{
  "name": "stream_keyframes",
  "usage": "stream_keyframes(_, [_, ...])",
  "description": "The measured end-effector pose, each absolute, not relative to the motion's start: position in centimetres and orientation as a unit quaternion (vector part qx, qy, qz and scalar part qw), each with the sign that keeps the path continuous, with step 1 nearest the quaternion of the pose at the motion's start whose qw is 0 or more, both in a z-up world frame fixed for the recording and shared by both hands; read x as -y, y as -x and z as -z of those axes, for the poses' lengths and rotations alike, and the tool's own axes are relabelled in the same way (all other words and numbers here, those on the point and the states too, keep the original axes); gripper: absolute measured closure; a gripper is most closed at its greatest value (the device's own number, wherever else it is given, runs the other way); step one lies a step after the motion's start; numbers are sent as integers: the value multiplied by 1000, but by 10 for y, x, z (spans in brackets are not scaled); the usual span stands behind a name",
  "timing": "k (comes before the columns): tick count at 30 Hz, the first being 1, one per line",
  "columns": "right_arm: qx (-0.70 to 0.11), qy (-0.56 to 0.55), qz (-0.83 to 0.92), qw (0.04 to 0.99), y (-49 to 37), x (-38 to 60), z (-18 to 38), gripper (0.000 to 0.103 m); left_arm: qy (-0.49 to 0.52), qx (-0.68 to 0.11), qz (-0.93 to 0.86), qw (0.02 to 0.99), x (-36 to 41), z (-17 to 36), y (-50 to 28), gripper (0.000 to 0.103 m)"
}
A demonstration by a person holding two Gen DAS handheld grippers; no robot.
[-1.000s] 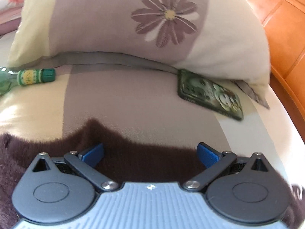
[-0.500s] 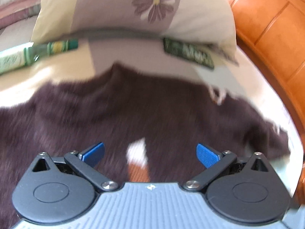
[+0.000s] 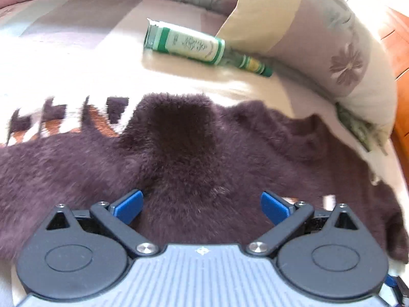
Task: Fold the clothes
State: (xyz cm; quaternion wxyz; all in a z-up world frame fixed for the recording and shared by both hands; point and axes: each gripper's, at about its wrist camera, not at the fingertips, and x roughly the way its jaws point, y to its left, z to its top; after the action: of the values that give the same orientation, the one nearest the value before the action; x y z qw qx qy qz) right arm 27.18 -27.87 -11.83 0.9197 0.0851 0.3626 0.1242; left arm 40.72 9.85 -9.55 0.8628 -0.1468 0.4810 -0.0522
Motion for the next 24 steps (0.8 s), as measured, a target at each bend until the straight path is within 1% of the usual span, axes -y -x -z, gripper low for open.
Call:
stream_keyframes(3, [-359,-77,-125,922,-269,271,118,0,129,-473,111,864,-87,69,-389,4])
stream_keyframes(7, [-350,-73,-138,924,-258,260,112,0,115,-467,195,855,-63,57,-358,3])
stream_keyframes(9, [-345,-82,-147,923,-249,254,108,0,103,-481,207,846,-53,67,-349,3])
stream_keyframes(11, [-344,-73,-150,924,-236,246,109,0,68,-492,201,845,-47,81,-336,3])
stream_keyframes(16, [-373,-18,-133,918,-198,220,130,0,13,-468,170,867,-40,100,-283,3])
stream_keyframes(19, [-350,39,-104,930,-178,203,138,0,5,-454,175,873,-41,96,-251,3])
stream_keyframes(24, [-355,1,-84,931,-175,208,135,0,-21,-414,196,889,-35,89,-214,3])
